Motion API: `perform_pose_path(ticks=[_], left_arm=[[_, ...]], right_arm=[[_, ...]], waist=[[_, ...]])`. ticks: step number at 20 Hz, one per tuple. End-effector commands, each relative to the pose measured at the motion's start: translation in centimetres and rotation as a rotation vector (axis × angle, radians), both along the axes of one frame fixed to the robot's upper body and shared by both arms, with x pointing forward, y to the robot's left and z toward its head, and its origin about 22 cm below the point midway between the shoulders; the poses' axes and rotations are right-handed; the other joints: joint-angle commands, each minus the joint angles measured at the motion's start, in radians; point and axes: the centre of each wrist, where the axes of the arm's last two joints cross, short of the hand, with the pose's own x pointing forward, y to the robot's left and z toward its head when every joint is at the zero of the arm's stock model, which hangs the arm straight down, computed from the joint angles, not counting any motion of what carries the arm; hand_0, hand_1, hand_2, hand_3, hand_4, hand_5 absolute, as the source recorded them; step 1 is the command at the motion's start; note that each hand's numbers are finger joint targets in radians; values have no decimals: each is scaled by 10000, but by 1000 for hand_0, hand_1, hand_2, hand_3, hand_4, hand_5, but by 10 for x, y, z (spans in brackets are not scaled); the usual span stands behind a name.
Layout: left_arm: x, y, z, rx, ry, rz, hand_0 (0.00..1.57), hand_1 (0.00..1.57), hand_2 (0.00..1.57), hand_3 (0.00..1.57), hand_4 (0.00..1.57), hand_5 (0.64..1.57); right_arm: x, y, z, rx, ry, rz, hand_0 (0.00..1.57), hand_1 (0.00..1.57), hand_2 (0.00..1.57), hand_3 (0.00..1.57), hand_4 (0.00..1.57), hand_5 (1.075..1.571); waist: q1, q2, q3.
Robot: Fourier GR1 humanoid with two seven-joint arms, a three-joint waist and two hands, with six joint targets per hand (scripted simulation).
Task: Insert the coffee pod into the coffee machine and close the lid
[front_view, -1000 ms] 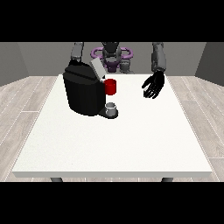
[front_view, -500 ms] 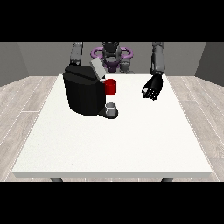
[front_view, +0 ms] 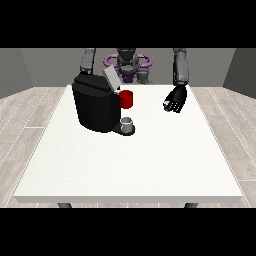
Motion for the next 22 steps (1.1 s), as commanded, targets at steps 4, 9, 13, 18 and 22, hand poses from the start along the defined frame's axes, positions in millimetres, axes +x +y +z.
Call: perform_pose_path(ticks=[4,9,13,18,22], left_arm=[[3,-43,-8,-1521,-160,-1125,1420,1420,1402,1332,494,1571],[34,-15,49,-2054,360,-706,1420,1420,1410,1332,518,1571],[46,-57,65,-1919,527,-1388,1371,1371,1379,1325,504,1571],[58,-81,96,-1910,931,-1792,1331,1331,1351,1323,592,1571],[68,-88,116,-2042,280,-1205,1331,1331,1351,1323,592,1571]], right_arm=[[-5,-24,-24,-853,1139,-1136,0,0,0,0,0,1571],[-4,-20,-27,-931,997,-749,0,0,0,0,0,1571],[4,-20,-30,-884,1436,-1076,0,0,0,0,0,1571],[-3,-9,-40,-868,1625,-752,0,0,0,0,0,1571],[5,-6,-25,-830,1215,-355,0,0,0,0,0,1571]], waist=[[720,-839,-1],[320,-805,-2],[498,-1241,-2],[435,-1842,-2],[-152,-1529,-4]])
